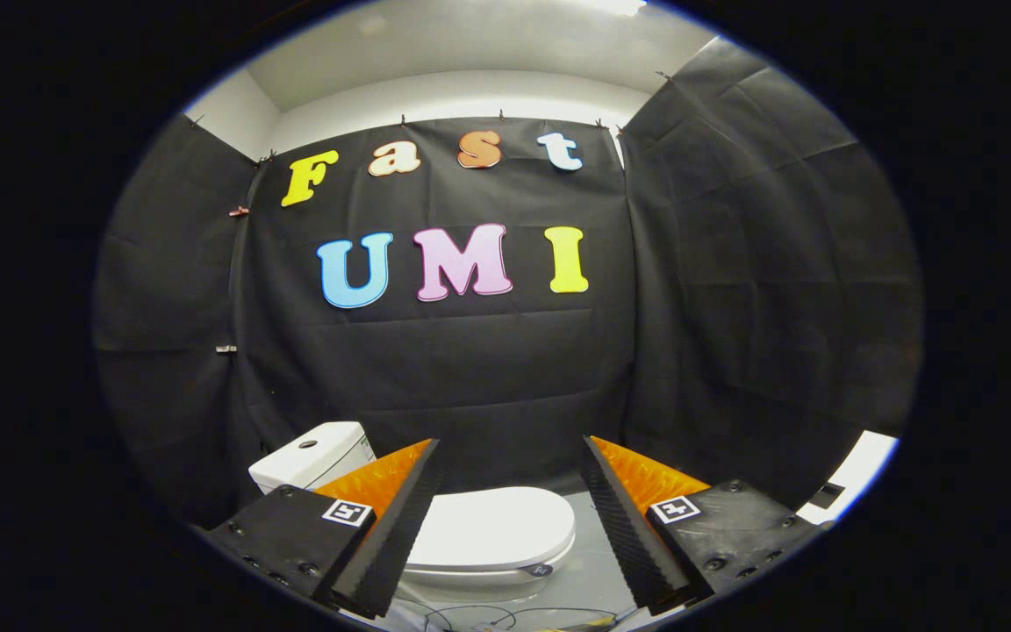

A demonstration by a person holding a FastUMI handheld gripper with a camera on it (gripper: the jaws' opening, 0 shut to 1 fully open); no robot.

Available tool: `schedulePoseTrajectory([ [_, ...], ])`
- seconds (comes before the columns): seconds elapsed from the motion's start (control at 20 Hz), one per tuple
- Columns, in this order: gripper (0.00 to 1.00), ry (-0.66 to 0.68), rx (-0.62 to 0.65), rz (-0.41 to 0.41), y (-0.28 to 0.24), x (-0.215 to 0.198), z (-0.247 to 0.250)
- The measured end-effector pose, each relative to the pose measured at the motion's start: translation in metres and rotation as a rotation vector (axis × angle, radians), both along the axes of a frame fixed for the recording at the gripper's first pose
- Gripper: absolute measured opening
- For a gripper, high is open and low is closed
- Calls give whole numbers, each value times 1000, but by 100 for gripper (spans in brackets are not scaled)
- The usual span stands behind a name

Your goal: Open the toilet lid.

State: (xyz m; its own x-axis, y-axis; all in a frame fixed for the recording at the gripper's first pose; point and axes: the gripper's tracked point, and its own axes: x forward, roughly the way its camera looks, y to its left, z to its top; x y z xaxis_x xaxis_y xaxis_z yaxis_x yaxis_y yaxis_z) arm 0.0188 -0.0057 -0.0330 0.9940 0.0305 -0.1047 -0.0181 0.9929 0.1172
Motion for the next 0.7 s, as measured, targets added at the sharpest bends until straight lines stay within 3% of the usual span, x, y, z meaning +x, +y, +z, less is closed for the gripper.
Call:
schedulePoseTrajectory([
  [0.7,100,345,265,-18,-28,53,-153],
])
